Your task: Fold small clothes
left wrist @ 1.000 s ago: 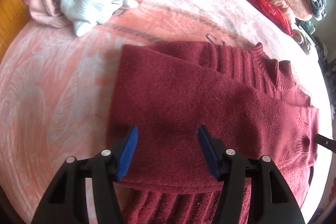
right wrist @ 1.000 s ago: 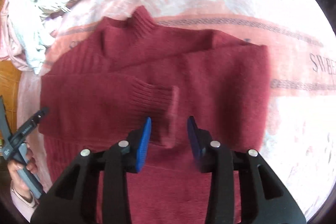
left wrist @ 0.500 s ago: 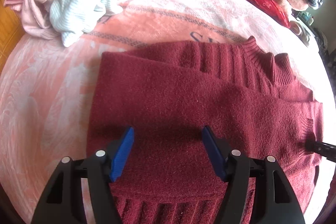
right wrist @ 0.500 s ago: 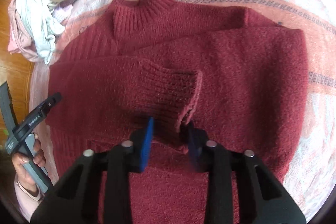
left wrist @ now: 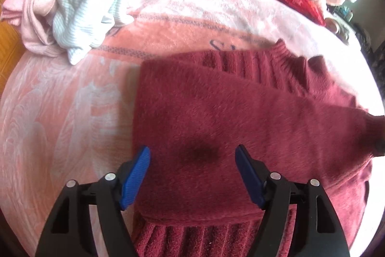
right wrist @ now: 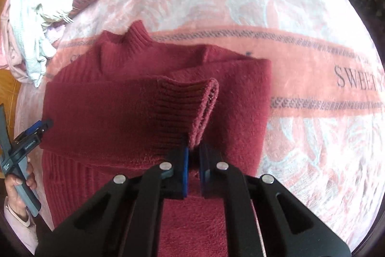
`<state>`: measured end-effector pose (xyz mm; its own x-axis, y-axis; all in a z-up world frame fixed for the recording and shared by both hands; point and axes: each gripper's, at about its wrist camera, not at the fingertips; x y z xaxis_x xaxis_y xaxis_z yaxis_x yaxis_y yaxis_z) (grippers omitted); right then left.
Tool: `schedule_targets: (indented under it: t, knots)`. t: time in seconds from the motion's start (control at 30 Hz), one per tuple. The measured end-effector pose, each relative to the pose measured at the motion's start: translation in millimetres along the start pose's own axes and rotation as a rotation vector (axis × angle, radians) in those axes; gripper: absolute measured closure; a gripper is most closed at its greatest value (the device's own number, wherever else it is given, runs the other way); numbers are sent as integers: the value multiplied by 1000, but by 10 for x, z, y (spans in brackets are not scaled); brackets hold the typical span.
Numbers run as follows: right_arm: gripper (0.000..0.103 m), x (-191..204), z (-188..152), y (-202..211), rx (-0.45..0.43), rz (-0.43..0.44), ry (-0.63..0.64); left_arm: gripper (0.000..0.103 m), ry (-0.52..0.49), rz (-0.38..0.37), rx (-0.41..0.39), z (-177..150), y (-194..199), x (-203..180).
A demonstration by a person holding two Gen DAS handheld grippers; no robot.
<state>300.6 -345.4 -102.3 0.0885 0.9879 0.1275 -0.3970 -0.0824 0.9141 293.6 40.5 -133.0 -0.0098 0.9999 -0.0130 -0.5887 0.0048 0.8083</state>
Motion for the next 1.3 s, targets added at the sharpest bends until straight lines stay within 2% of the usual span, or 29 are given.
schedule_targets:
  t: [0.03,0.1,0.2,0.33,0.4,0.53,0.63,0.7,0.77,0.9,0.93,1.03,1.17,1.3]
  knots:
    - [97,-16,-55,-117,28,-17,8,29,-17,11,7,-18,-45,-26]
    - [96,-35,-101,-208,31,-34,30,25,-37,28,-15,-57,-83,-67]
    - [95,48,-63,-144,23,-51,62,24,-51,31,-19,-43,-89,-82]
    - [86,82,-22,-21,9,-50,52,26,-40,15,-8,-18,-46,-93]
    - [86,116,39,81,-22,-52,54,26,-43,-5,-7,-6,10,-124]
    - [85,164,94,262,-79,27,24,26,-46,-64,-24,49,128,-196]
    - [85,284,66,148,-40,43,39,26,-25,-106,-22,79,147,-236]
    - [85,320,60,-31,3,16,54,26,-25,-117,6,46,73,-257]
    - [91,276,-21,-174,31,-24,52,26,-24,-116,49,-1,-50,-256]
    - [91,252,-42,-174,15,1,10,23,-58,-102,36,-78,-127,-280]
    - [88,250,-46,-146,2,17,4,24,-59,-97,34,-65,-112,-288]
    - [83,206,-113,50,-7,57,-4,26,-50,-101,18,-60,45,-303]
    - [70,182,-348,450,-37,37,73,25,-119,-110,-39,-178,432,-287]
    - [69,43,-740,745,-31,48,95,23,-168,-101,-92,-411,903,-191]
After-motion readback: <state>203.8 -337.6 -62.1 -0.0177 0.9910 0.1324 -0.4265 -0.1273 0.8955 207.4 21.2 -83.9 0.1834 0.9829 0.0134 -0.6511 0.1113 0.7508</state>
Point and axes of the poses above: each gripper's, at about its wrist camera, not at the fingertips, and y roughly against the way its jaws point, x to its left, z to its top, and after that the axes turned 14 degrees about -x, right-handed
